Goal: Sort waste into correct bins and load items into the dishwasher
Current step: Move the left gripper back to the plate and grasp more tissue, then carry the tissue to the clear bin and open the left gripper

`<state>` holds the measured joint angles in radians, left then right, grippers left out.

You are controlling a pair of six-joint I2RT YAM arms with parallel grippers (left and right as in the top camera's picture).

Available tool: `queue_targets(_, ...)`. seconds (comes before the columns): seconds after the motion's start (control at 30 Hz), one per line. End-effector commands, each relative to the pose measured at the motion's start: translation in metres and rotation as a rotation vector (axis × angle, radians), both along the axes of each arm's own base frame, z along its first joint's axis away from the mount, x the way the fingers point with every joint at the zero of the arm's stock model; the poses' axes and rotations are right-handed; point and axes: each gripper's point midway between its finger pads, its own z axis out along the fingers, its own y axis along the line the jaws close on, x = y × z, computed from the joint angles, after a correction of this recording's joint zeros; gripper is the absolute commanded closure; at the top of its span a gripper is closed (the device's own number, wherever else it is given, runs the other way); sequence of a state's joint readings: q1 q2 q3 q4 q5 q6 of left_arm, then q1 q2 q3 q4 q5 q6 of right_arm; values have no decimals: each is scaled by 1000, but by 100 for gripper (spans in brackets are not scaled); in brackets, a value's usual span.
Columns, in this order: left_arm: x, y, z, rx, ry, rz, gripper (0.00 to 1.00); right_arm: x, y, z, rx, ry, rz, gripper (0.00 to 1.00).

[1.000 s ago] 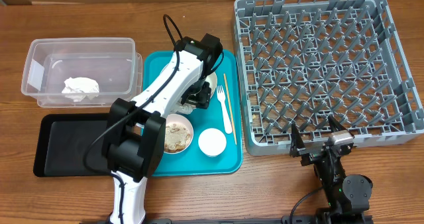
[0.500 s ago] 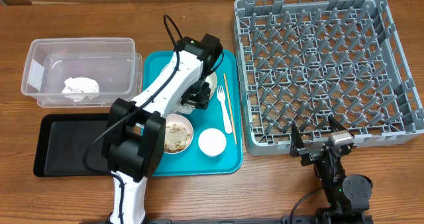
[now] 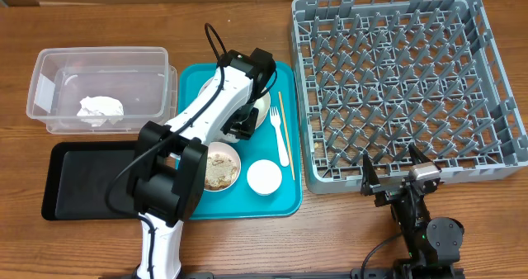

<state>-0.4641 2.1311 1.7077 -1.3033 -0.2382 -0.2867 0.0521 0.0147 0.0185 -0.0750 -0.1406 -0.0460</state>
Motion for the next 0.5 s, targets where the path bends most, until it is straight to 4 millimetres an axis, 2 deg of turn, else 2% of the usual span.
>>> queue_targets(0.0,3,8,-2,35,-6,-3,57,1,-3,-2,-3,-4,-13,0)
queue_targets(0.07,3,8,-2,35,-6,-2,68,1,-3,-2,-3,-4,-13,0)
queue_targets(0.1,2,8,-2,35,-6,-2,80,1,-3,-2,-3,-4,-13,0)
queue_targets(0.13,2,8,-2,35,-6,-2,96,1,-3,-2,-3,-4,-13,0)
queue_targets(0.47,-2,11,4,52,10,-5,96,1,-3,-2,-3,-4,-13,0)
